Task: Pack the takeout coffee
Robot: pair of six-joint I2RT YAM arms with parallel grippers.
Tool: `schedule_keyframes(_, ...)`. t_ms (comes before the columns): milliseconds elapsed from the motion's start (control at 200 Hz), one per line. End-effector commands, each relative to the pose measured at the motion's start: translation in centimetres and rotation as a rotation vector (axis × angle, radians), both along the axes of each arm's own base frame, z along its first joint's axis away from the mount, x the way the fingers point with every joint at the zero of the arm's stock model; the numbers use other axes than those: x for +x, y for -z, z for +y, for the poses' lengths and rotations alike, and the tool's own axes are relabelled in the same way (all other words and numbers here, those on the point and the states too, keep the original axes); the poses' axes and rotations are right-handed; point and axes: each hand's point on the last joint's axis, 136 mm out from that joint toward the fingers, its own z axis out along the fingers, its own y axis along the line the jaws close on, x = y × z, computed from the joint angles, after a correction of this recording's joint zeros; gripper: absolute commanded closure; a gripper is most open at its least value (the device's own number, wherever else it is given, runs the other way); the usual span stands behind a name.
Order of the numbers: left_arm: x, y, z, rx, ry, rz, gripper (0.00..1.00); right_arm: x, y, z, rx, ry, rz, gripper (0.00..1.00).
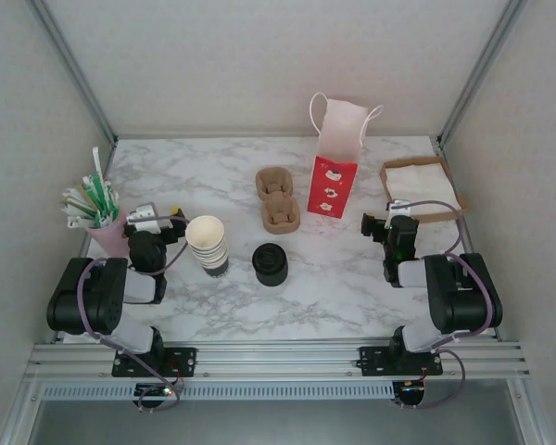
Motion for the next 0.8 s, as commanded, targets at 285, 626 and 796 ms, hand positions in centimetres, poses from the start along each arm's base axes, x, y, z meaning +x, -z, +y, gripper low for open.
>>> schedule_keyframes(285, 0.24, -1.14, 0.59, -0.014, -0.029, -0.047, 0.01, 0.59, -0.43, 0.16, -0.006, -0.015, -0.009, 0.01)
schedule_keyframes(626, 0.22, -1.13, 0.62, -0.014, -0.030, -0.047, 0.01, 0.59, -0.43, 0.16, -0.006, -0.015, -0.009, 0.01)
schedule_keyframes(796, 0.32, -1.37, 0.81, -0.016, -0.042, -0.046, 0.01, 0.51, -0.44, 0.11, -0.008, -0.014, -0.012, 0.01)
